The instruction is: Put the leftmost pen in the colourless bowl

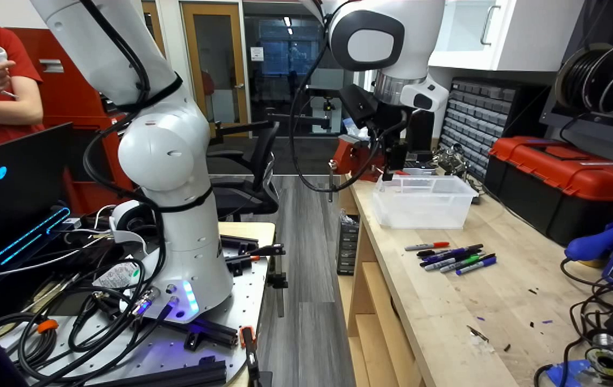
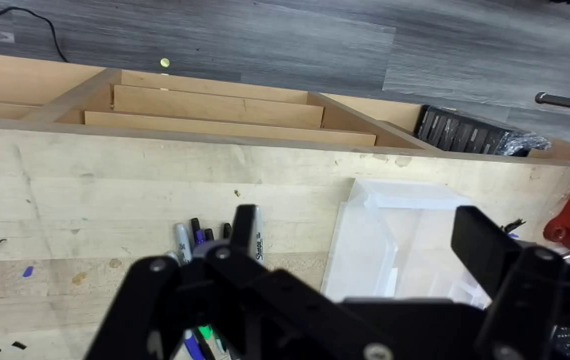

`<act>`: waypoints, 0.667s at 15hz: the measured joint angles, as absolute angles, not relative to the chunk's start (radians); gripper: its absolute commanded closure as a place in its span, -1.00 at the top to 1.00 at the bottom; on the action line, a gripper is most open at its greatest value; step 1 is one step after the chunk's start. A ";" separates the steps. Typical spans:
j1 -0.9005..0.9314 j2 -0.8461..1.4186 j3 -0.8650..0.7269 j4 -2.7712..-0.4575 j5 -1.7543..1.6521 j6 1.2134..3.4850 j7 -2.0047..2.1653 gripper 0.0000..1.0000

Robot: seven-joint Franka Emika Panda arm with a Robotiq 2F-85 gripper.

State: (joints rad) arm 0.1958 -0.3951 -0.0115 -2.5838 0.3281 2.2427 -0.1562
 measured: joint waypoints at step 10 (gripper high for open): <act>0.193 -0.381 -0.003 -2.583 0.328 2.245 -0.156 1.00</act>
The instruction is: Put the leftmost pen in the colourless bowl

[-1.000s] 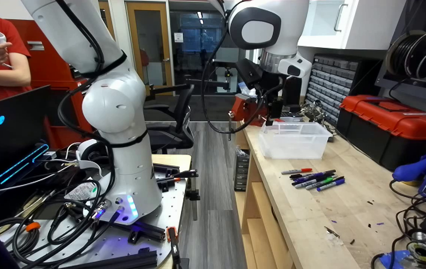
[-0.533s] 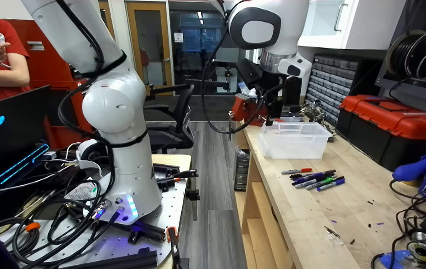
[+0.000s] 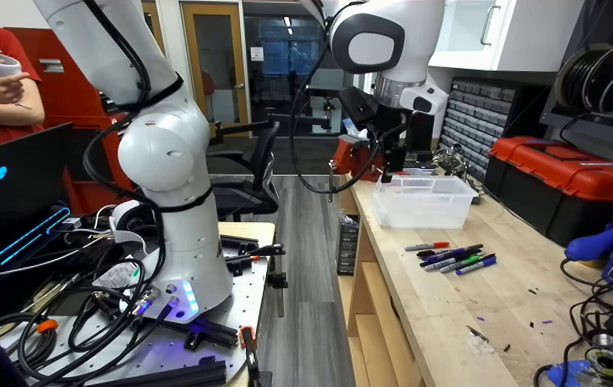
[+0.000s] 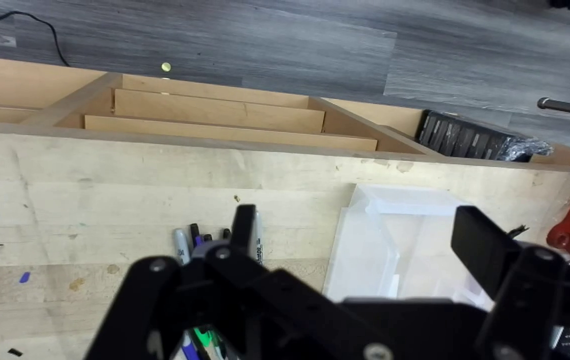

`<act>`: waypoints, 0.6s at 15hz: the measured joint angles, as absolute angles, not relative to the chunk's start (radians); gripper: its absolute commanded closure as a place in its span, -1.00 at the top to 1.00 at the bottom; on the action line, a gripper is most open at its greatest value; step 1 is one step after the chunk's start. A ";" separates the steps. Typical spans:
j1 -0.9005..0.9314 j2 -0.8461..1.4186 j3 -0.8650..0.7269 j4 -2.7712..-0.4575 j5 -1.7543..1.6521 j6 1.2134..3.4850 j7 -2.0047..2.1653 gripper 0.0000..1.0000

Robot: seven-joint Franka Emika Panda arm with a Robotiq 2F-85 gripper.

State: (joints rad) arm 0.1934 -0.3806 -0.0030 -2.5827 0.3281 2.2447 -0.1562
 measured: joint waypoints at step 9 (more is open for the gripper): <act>0.195 -0.208 0.029 -2.536 0.328 2.413 -0.207 1.00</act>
State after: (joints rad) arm 0.1951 -0.2080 0.0286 -2.5358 0.3281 2.4134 -0.2065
